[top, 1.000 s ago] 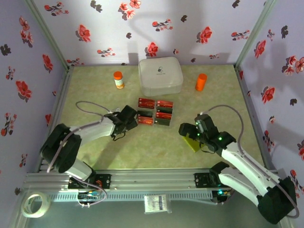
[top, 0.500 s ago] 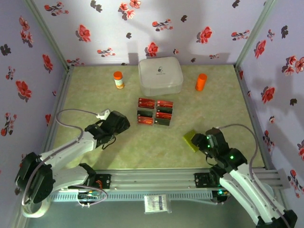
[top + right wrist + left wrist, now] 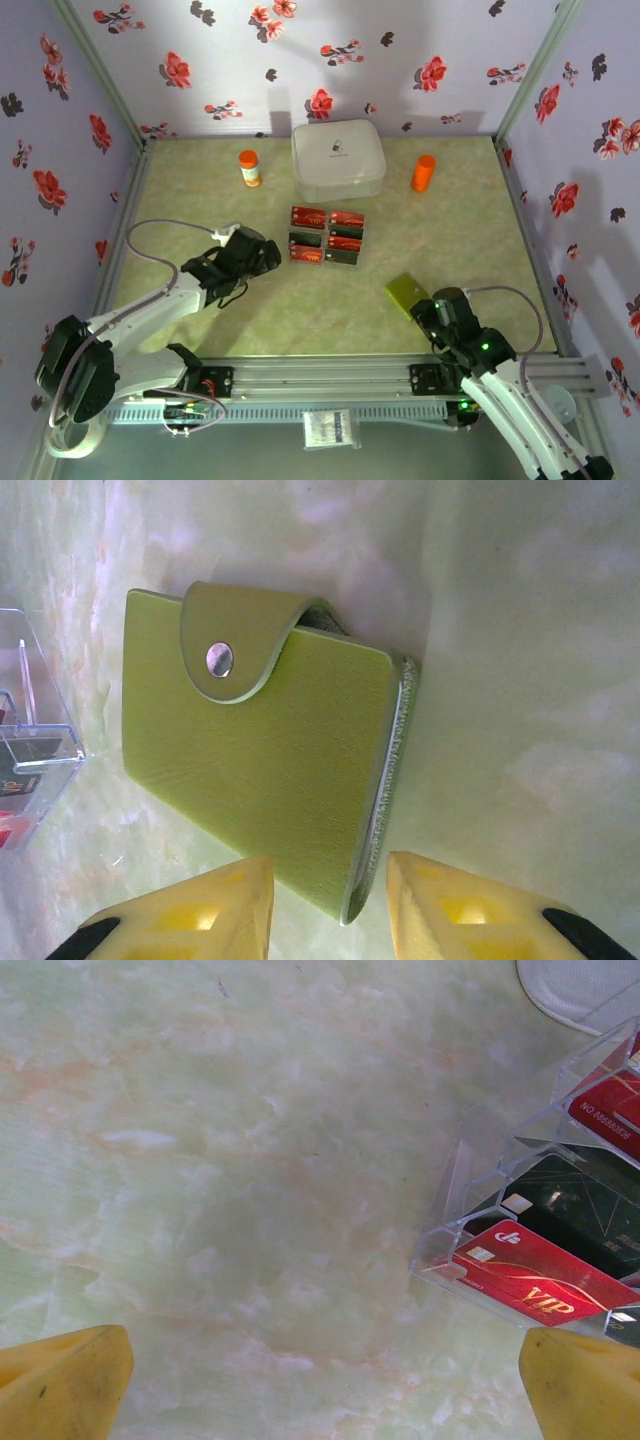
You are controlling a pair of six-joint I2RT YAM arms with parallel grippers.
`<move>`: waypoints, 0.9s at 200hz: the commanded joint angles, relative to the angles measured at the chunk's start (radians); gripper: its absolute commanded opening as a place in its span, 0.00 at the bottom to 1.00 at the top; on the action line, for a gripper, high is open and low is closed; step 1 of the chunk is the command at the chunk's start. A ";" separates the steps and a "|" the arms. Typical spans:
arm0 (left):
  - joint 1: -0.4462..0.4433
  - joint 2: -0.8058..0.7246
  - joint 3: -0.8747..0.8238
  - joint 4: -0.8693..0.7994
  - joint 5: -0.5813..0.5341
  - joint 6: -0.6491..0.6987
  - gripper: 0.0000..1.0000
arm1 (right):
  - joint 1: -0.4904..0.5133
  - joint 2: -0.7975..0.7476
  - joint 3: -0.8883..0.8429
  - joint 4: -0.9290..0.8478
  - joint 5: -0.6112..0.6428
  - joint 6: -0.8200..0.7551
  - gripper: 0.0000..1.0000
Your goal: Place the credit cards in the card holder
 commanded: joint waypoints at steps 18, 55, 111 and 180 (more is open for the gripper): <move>0.004 0.002 -0.006 0.023 0.009 0.011 1.00 | -0.020 0.013 -0.051 0.058 0.003 0.026 0.35; 0.004 0.015 -0.006 0.028 0.012 0.009 1.00 | -0.042 0.058 -0.054 0.116 -0.012 0.008 0.32; 0.001 0.050 0.006 0.038 0.024 -0.001 1.00 | -0.076 0.115 -0.071 0.186 -0.048 -0.003 0.33; -0.003 0.059 0.008 0.038 0.031 -0.008 1.00 | -0.116 0.140 -0.103 0.242 -0.089 -0.007 0.32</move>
